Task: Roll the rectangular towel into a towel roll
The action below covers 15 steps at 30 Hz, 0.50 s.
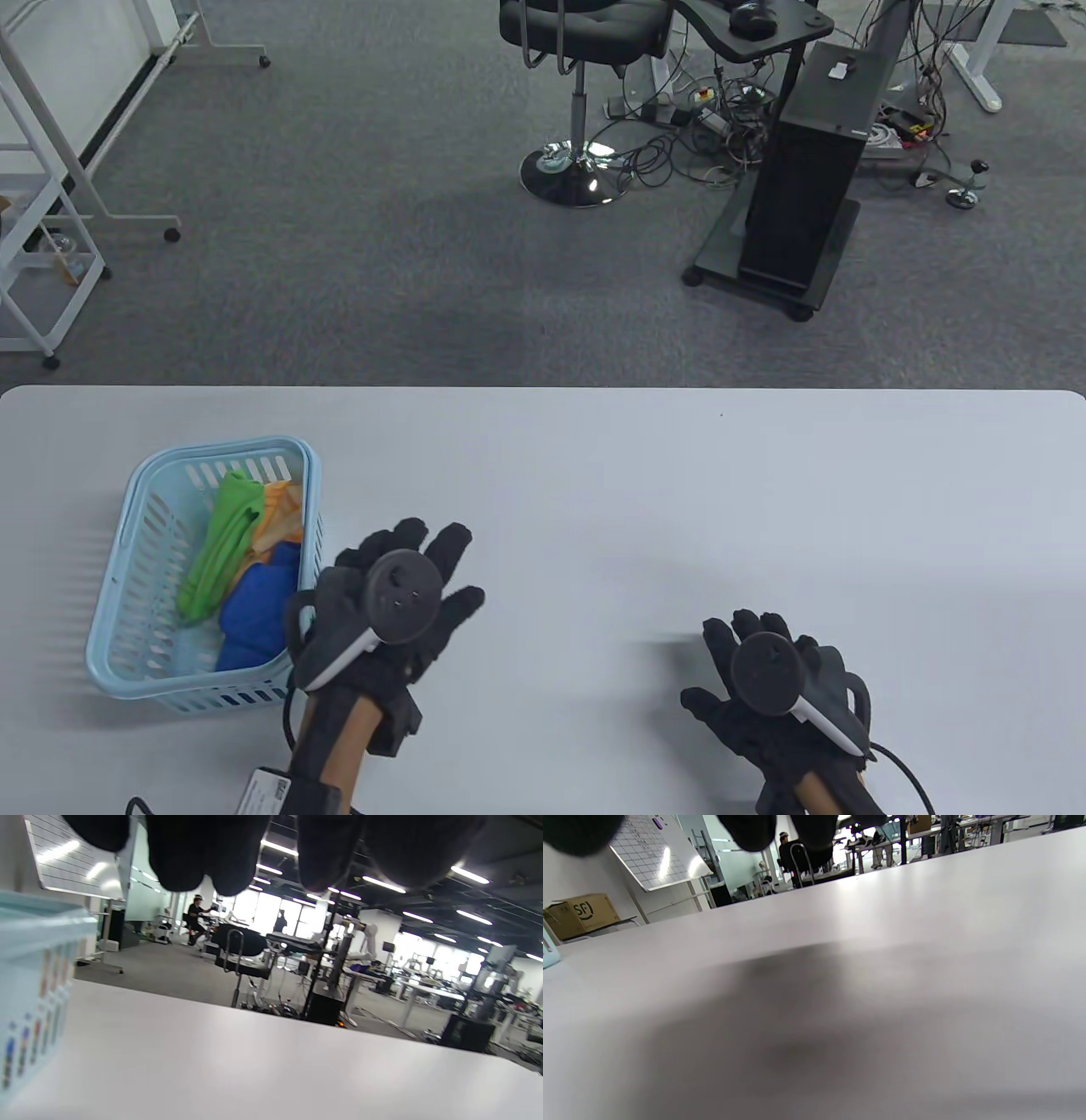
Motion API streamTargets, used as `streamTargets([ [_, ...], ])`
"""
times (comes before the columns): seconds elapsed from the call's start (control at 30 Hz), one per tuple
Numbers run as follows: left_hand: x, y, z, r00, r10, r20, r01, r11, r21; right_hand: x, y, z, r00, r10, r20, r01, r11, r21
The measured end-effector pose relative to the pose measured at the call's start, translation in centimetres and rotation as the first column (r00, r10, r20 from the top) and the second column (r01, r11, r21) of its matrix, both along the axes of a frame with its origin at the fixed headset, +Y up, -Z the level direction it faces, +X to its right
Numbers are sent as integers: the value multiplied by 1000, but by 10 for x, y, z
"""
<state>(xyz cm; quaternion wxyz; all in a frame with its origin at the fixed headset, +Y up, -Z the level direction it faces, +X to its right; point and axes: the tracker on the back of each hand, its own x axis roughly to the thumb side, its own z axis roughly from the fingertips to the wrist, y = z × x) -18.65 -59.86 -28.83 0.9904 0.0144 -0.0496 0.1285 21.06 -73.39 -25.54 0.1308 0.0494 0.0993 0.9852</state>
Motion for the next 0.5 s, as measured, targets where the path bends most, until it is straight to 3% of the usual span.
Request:
streamTargets([
  [0.23, -78, 14, -31, 979, -47, -199, 9, 982, -186, 0, -1, 0, 1000, 5, -2, -5, 1000, -17],
  [0.37, -114, 12, -44, 939, -105, -327, 24, 970, -242, 1, -1, 0, 1000, 6, 5, -5, 1000, -21],
  [0.5, -134, -2, -59, 910, -211, -357, 76, 931, -358, 2, -2, -1, 1000, 13, 11, -13, 999, -33],
])
